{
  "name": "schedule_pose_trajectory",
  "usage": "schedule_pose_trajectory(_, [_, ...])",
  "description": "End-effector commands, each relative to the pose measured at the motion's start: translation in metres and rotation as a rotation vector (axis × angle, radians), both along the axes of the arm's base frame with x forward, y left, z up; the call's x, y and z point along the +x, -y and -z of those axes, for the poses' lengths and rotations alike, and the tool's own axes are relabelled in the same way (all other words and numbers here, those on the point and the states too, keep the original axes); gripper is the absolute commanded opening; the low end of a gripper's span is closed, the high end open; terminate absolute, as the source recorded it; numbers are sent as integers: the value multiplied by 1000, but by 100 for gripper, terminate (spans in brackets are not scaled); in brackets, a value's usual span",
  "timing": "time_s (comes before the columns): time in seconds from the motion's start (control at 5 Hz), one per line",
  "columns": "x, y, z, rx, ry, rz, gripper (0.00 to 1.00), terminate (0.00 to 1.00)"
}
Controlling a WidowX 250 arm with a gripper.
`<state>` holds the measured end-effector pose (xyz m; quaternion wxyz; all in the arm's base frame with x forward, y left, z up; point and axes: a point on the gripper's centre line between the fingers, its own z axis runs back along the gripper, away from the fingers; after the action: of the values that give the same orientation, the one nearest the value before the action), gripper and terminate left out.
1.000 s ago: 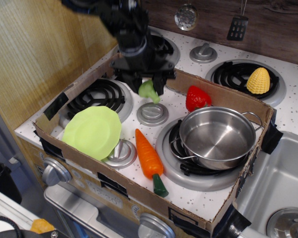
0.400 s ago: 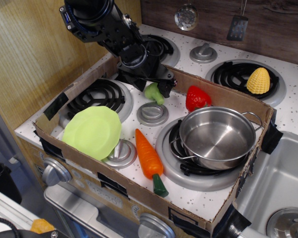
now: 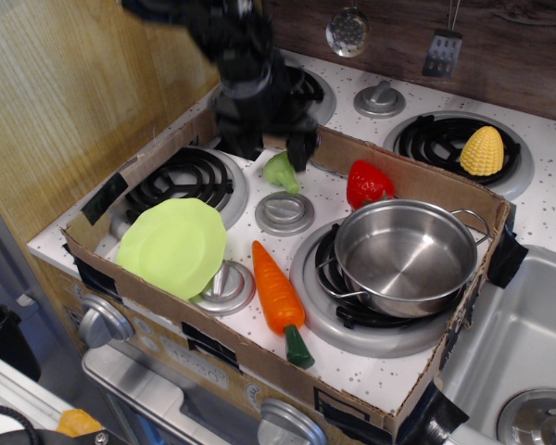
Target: Take broccoli out of pan
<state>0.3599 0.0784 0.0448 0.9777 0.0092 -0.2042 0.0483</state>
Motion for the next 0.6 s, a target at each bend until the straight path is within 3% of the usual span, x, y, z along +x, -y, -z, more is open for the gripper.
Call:
schedule_pose_trajectory(0.0, [6,-6,-65,-141,34,-65,100,0])
schedule_pose_trajectory(0.2, [-1,0,-64,-120,93,-136,100,0])
schedule_pose_trajectory(0.4, [-1,0,-64,-120,93,-136,100,0])
